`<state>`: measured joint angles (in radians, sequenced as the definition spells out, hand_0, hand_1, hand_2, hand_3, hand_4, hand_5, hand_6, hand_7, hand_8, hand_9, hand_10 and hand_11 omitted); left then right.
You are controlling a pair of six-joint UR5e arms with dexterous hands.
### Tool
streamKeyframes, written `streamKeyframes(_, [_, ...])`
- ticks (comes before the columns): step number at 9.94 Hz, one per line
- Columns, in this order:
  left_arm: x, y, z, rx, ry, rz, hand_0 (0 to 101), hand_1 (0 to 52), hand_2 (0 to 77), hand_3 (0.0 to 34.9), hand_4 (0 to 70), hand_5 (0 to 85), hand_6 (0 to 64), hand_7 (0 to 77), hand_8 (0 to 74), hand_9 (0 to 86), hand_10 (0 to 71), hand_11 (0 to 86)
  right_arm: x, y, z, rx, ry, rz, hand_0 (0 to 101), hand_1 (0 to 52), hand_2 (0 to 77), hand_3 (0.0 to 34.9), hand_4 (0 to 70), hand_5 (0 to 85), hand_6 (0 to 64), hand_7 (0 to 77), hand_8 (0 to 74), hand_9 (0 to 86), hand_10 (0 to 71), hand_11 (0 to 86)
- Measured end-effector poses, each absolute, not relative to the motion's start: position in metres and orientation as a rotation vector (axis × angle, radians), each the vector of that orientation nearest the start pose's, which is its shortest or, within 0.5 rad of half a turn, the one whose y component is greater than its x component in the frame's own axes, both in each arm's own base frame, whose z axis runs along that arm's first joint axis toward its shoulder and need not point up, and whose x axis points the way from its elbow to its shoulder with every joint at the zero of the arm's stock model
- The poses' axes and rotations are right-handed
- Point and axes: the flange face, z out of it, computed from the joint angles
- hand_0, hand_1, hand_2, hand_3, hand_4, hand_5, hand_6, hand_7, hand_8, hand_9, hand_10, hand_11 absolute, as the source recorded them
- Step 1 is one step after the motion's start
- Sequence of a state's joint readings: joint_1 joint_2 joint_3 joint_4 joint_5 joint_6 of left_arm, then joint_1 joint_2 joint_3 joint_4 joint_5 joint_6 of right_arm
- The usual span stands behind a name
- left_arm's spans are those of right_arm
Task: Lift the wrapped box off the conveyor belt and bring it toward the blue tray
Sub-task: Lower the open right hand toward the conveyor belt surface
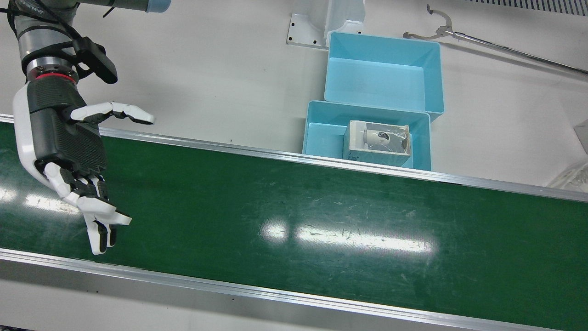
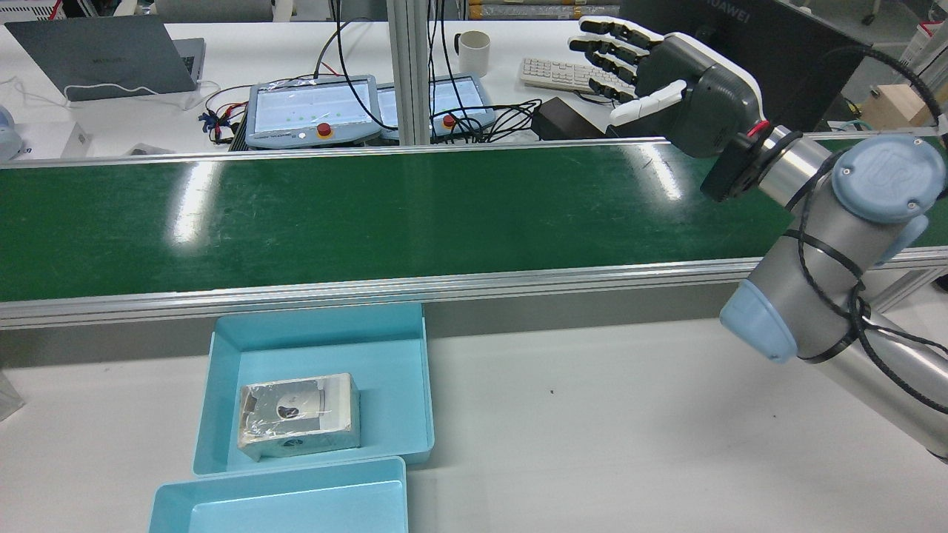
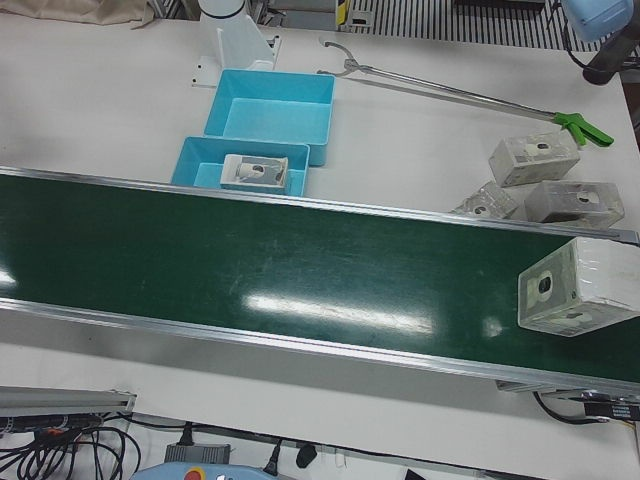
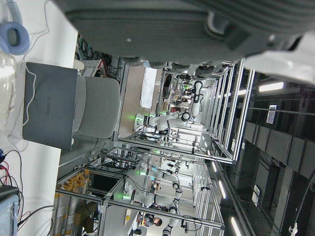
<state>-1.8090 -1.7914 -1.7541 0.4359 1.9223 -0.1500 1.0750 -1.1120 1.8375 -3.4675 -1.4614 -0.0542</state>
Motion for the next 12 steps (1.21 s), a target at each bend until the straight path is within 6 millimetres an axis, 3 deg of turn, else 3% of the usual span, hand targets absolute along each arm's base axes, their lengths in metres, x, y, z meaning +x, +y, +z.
streamKeyframes(1, [-0.225, -0.505, 0.526, -0.303, 2.191, -2.279, 0, 0.0, 1.1, 0.0, 0.0, 1.1, 0.0, 0.5, 0.5, 0.0, 0.5, 0.0, -0.173, -0.608, 0.339, 0.520, 2.760, -1.848, 50, 15.3, 13.6, 12.2, 14.2, 22.9, 6.0, 22.4, 0.5, 3.3, 0.0, 1.6])
streamKeyframes(4, [-0.225, -0.505, 0.526, -0.303, 2.191, -2.279, 0, 0.0, 0.5, 0.0, 0.0, 1.1, 0.0, 0.5, 0.5, 0.0, 0.0, 0.0, -0.209, -0.613, 0.350, 0.534, 2.714, -1.890, 52, 16.9, 12.5, 12.1, 15.3, 24.5, 7.6, 24.0, 0.5, 4.9, 0.0, 1.6])
streamKeyframes(5, [-0.225, -0.505, 0.526, -0.303, 2.191, -2.279, 0, 0.0, 1.1, 0.0, 0.0, 1.1, 0.0, 0.5, 0.5, 0.0, 0.5, 0.0, -0.213, -0.614, 0.352, 0.537, 2.701, -1.893, 50, 13.6, 11.4, 13.7, 14.2, 25.1, 6.5, 24.0, 0.5, 4.9, 0.0, 1.6])
streamKeyframes(6, [-0.225, -0.505, 0.526, -0.303, 2.191, -2.279, 0, 0.0, 1.1, 0.0, 0.0, 1.1, 0.0, 0.5, 0.5, 0.0, 0.5, 0.0, -0.213, -0.614, 0.355, 0.537, 2.692, -1.898, 50, 13.6, 11.4, 13.7, 14.2, 25.1, 6.5, 24.0, 0.5, 4.9, 0.0, 1.6])
streamKeyframes(7, [-0.225, -0.505, 0.526, -0.303, 2.191, -2.279, 0, 0.0, 1.1, 0.0, 0.0, 1.1, 0.0, 0.5, 0.5, 0.0, 0.5, 0.0, -0.215, -0.614, 0.355, 0.538, 2.689, -1.899, 42, 2.2, 2.2, 16.1, 13.1, 22.4, 6.5, 21.3, 0.0, 4.9, 0.0, 1.6])
streamKeyframes(8, [-0.225, -0.505, 0.526, -0.303, 2.191, -2.279, 0, 0.0, 0.5, 0.0, 0.0, 1.1, 0.0, 0.5, 0.5, 0.0, 0.5, 0.0, -0.216, -0.615, 0.350, 0.539, 2.691, -1.887, 42, 2.2, 2.2, 16.1, 13.1, 22.4, 6.5, 21.3, 0.0, 4.9, 0.0, 1.6])
streamKeyframes(9, [-0.225, -0.505, 0.526, -0.303, 2.191, -2.279, 0, 0.0, 0.5, 0.0, 0.0, 1.1, 0.0, 0.5, 0.5, 0.0, 0.5, 0.0, -0.216, -0.617, 0.343, 0.540, 2.697, -1.867, 45, 10.9, 9.8, 16.2, 10.9, 22.9, 5.5, 21.3, 0.0, 3.8, 0.0, 1.6])
streamKeyframes(10, [-0.225, -0.505, 0.526, -0.303, 2.191, -2.279, 0, 0.0, 0.5, 0.0, 0.0, 1.1, 0.0, 0.5, 0.5, 0.0, 0.5, 0.0, -0.217, -0.617, 0.337, 0.538, 2.702, -1.854, 46, 10.9, 15.3, 12.7, 12.5, 24.5, 7.1, 23.5, 0.0, 3.8, 0.0, 1.6])
streamKeyframes(11, [-0.225, -0.505, 0.526, -0.303, 2.191, -2.279, 0, 0.0, 1.1, 0.0, 0.0, 1.1, 0.0, 0.5, 0.5, 0.0, 0.5, 0.0, -0.217, -0.618, 0.336, 0.535, 2.704, -1.848, 46, 10.9, 15.3, 12.7, 12.5, 24.5, 7.1, 23.5, 0.0, 3.8, 0.0, 1.6])
streamKeyframes(12, [-0.225, -0.505, 0.526, -0.303, 2.191, -2.279, 0, 0.0, 1.1, 0.0, 0.0, 1.1, 0.0, 0.5, 0.5, 0.0, 0.5, 0.0, -0.217, -0.618, 0.336, 0.537, 2.705, -1.847, 46, 15.3, 18.5, 10.0, 12.5, 24.0, 7.1, 23.5, 0.0, 4.9, 0.0, 1.6])
